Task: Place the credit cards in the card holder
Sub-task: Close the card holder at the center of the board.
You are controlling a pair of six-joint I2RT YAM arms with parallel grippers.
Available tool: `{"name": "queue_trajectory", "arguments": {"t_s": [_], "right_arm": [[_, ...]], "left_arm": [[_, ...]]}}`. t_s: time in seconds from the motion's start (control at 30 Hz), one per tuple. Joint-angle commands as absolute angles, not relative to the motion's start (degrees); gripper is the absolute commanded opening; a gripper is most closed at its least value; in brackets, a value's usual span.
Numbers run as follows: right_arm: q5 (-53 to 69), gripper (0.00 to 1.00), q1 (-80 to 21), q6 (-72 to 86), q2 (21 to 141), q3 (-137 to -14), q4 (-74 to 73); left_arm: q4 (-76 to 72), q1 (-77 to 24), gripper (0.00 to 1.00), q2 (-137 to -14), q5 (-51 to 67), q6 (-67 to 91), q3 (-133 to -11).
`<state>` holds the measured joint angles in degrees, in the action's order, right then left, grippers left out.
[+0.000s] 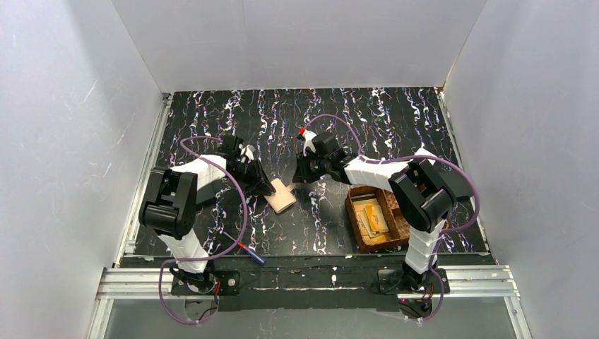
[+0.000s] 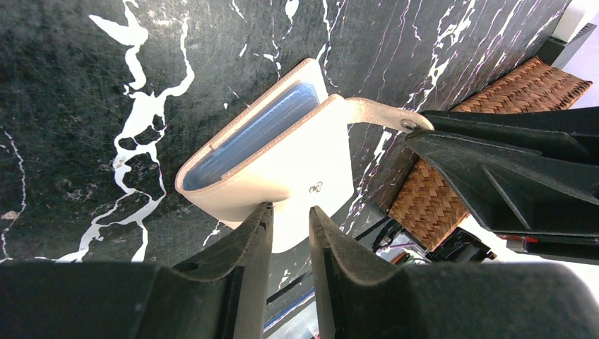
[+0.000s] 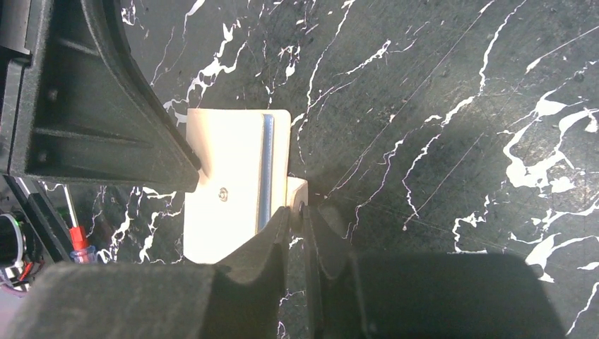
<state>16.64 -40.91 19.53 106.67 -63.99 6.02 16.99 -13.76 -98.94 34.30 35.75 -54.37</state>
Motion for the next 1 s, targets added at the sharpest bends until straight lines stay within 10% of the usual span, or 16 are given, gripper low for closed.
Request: {"name": "queue_trajectory", "arguments": {"t_s": [0.0, 0.97], "right_arm": [[17.0, 0.21, -40.5, 19.9, 106.2, -65.7, 7.4], [35.3, 0.01, -40.3, 25.3, 109.3, -65.1, 15.7]], "left_arm": [[19.8, -14.6, 0.25, -99.7, 32.7, 34.3, -54.1], [19.7, -15.1, 0.21, -102.2, 32.2, 34.6, -54.1]]}}
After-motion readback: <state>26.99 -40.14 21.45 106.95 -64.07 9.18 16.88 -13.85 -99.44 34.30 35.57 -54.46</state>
